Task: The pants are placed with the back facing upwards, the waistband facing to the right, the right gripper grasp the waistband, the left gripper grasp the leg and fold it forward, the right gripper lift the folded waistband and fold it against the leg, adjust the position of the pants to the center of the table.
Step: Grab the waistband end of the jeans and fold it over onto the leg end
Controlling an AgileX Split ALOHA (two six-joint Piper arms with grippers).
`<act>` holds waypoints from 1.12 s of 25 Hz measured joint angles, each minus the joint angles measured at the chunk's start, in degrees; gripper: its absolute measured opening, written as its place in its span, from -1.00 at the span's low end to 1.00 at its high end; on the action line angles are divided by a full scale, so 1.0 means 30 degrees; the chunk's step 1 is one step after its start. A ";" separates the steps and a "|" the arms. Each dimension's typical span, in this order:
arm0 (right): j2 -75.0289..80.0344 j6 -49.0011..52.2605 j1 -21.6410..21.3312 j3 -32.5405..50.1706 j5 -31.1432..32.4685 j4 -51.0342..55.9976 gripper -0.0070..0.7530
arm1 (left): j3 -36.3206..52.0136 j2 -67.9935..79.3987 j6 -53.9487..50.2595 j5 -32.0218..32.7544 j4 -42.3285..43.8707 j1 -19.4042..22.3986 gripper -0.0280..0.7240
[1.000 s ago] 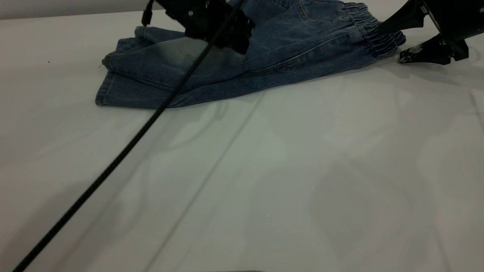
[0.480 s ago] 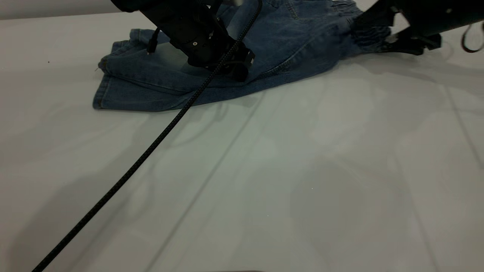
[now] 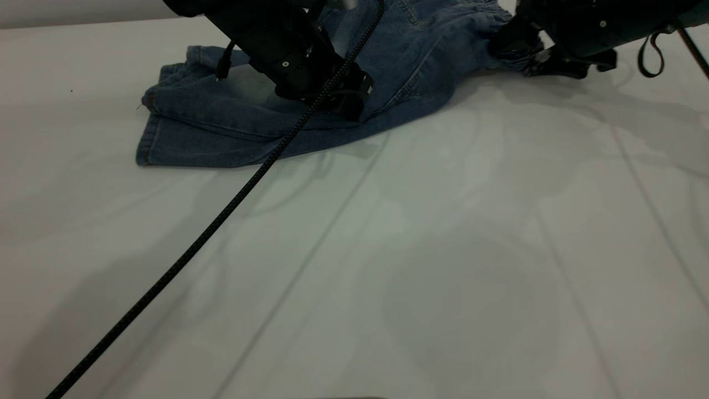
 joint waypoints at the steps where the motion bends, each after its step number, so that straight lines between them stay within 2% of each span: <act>1: 0.0000 -0.0263 -0.0050 0.0000 -0.0214 0.0238 0.11 | 0.0000 0.0000 0.0000 0.0038 0.0000 0.0000 0.09; 5: 0.0000 -0.1037 -0.0124 0.0000 -0.0462 0.0420 -0.23 | -0.0022 0.0000 0.0000 0.0109 -0.0003 0.0020 0.09; 8: 0.0000 -0.1467 -0.0159 0.0000 -0.0517 0.0487 -0.71 | -0.0036 0.0000 0.0000 0.0215 -0.0003 0.0020 0.09; 10: 0.0000 -0.1584 -0.0181 0.0000 -0.0440 0.0506 -0.85 | -0.0075 0.0000 0.0000 0.0394 -0.0003 0.0020 0.09; 18: -0.0803 -0.1015 -0.0548 -0.0400 0.1390 -0.1356 -0.91 | -0.0120 -0.0423 -0.0017 0.2224 0.0105 0.0039 0.09; 28: -0.5468 0.3456 -0.0782 -0.0515 0.2431 -0.8890 -0.91 | -0.0522 -0.2912 -0.0622 0.4400 0.2133 0.0039 0.09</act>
